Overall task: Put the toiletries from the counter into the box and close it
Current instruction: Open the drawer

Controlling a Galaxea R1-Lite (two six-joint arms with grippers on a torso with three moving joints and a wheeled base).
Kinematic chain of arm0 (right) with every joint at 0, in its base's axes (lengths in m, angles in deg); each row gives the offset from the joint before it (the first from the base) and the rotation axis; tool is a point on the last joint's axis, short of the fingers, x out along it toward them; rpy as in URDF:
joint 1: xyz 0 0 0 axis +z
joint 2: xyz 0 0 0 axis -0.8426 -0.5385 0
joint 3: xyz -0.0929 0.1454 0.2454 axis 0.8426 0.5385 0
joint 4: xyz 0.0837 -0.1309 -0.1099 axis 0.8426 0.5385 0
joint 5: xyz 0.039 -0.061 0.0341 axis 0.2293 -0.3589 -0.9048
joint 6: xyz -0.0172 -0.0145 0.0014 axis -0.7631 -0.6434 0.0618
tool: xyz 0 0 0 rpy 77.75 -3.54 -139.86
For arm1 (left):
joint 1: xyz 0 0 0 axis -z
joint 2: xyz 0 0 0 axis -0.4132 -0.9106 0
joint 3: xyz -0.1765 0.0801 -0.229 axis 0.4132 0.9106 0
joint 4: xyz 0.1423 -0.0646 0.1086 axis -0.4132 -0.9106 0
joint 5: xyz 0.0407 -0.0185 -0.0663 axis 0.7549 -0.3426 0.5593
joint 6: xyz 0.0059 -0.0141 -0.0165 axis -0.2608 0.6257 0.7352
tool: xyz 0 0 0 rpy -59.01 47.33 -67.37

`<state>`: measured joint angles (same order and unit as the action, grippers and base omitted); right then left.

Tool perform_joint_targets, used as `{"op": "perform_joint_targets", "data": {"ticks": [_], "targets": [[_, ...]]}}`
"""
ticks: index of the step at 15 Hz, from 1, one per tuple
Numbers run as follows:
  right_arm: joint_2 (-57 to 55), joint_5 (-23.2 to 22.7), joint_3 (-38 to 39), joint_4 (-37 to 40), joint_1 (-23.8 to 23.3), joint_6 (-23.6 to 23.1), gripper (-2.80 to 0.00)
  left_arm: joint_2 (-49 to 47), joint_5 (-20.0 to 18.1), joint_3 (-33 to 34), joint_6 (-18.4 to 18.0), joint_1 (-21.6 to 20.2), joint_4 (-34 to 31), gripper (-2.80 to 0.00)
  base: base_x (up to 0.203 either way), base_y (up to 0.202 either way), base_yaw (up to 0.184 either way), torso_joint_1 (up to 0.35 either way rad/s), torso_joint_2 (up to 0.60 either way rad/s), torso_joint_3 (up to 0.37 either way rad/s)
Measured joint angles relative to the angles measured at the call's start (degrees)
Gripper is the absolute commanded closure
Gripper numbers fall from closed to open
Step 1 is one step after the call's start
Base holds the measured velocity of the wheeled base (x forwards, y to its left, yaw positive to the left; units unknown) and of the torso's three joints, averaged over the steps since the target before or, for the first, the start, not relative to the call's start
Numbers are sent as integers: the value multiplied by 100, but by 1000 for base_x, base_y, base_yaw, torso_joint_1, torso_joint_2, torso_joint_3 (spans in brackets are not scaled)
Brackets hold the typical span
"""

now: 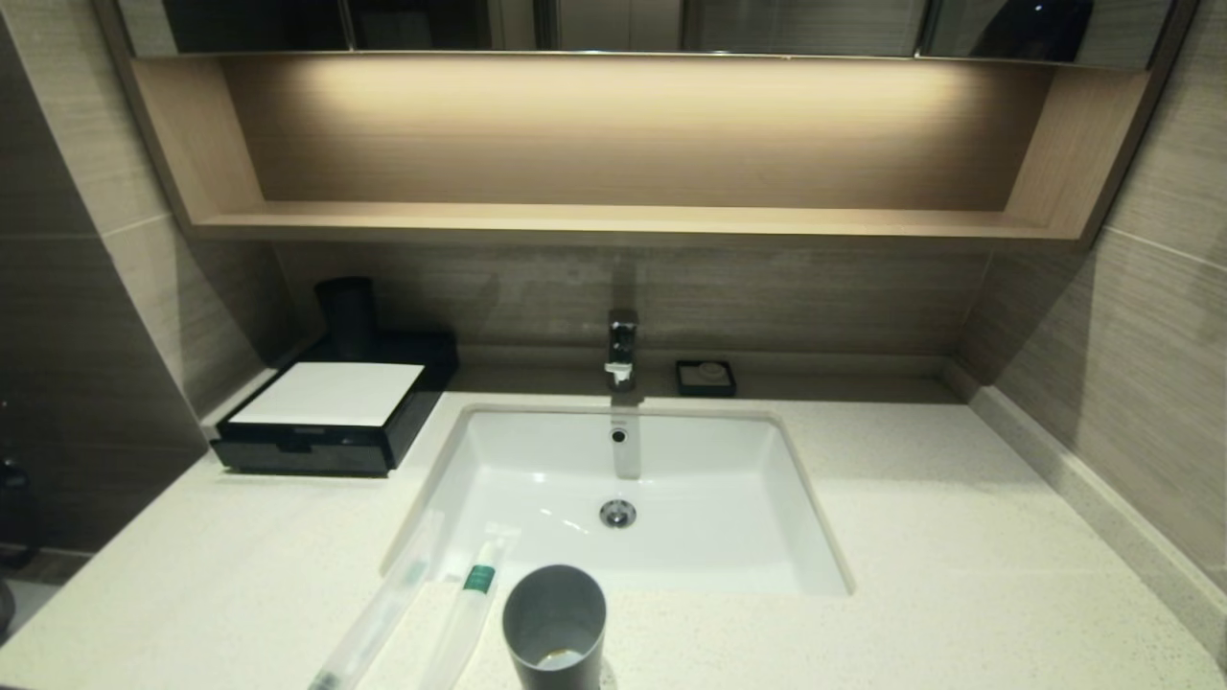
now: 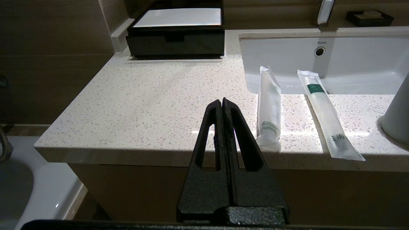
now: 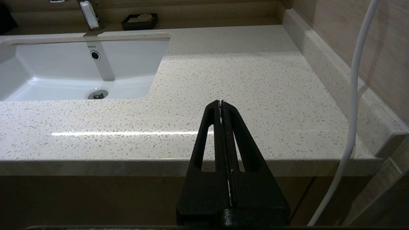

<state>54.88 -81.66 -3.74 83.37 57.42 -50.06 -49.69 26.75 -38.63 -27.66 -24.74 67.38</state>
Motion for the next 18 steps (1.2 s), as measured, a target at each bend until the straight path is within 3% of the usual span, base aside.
{"op": "perform_joint_targets", "data": {"ticks": [4, 8, 13, 18], "targets": [[0, 0, 0, 0, 0, 0, 0, 0, -63, -547, 7, 0, -270, 0, 0, 0, 0, 0, 0, 0], [0, -1, 0, -2, 0, -2, 0, 0, -207, -1439, 9, 0, -1267, 0, 0, 0, 0, 0, 0, 0], [0, 0, 0, -2, 0, -2, 0, 0, -187, -1884, -144, 0, -2026, 0, 0, 0, 0, 0, 0, 0], [0, 0, 0, -2, 0, -1, 0, -10, -215, -2360, -283, 0, -2059, 0, 0, 0, 0, 0, 0, 0]]}}
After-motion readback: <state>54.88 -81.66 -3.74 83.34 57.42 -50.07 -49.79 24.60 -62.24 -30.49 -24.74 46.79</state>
